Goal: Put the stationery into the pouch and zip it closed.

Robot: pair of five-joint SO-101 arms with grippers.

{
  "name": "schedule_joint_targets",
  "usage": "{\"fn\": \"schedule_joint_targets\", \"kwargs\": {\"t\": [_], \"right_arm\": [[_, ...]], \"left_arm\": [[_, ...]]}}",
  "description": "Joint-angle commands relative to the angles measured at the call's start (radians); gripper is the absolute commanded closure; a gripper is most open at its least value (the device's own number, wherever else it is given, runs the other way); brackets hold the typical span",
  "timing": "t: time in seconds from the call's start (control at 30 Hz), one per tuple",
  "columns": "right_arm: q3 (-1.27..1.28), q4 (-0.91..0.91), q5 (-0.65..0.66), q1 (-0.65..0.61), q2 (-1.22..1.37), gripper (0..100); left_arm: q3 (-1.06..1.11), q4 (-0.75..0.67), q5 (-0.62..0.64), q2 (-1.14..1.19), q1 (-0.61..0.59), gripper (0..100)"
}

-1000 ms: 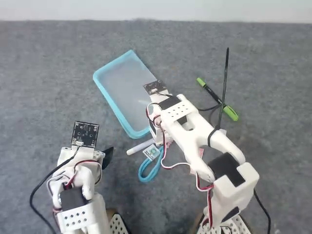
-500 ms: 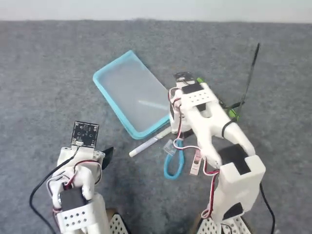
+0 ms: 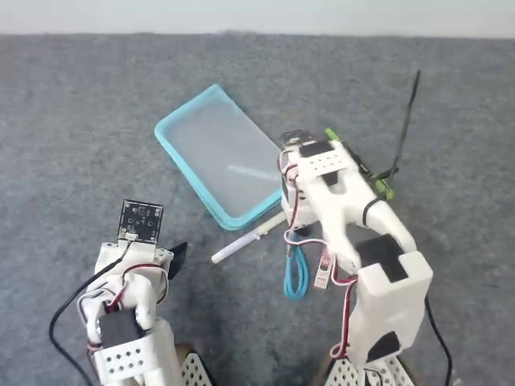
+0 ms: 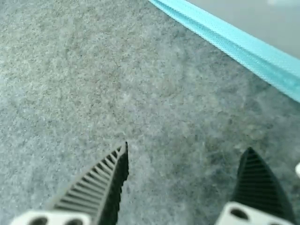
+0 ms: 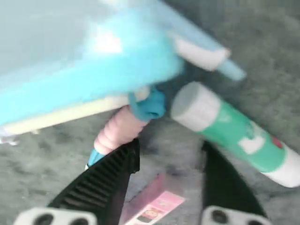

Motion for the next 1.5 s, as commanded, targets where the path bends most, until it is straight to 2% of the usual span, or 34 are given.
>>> {"fn": "schedule_joint_targets", "kwargs": {"t": [0.0, 0.2, 0.27, 0.43, 0.83, 1.03, 1.13, 1.2, 1.33, 1.47], "right_arm": [[-0.012, 0.021, 0.021, -0.039, -0.087, 78.5], [-0.009, 0.047, 0.018, -0.027, -0.297, 75.0], [-0.009, 0.044, -0.037, -0.041, -0.314, 74.9], [0.029, -0.005, -0.161, -0.117, -0.243, 74.9], [0.029, -0.082, -0.169, -0.12, -0.07, 75.6], [0.029, -0.136, -0.163, -0.035, -0.061, 93.2], [0.029, -0.142, -0.161, 0.007, -0.068, 97.6], [0.029, -0.139, -0.126, 0.03, -0.071, 97.6], [-0.02, -0.064, 0.107, 0.048, -0.071, 98.0], [-0.091, 0.054, 0.152, 0.041, -0.079, 99.1]], "left_arm": [[-0.008, -0.034, -0.006, -0.011, 0.005, 65], [-0.008, -0.034, -0.006, -0.011, 0.006, 65], [-0.008, -0.034, -0.006, -0.011, 0.006, 65], [-0.008, -0.034, -0.006, -0.011, 0.006, 65], [-0.008, -0.032, -0.006, -0.011, 0.006, 65], [-0.008, -0.032, -0.006, -0.011, 0.006, 65], [-0.008, -0.031, -0.006, -0.011, 0.006, 65], [-0.008, -0.031, -0.006, -0.011, 0.005, 65], [-0.008, -0.011, -0.003, -0.014, -0.002, 65], [-0.008, -0.005, -0.008, -0.015, 0.005, 65]]}}
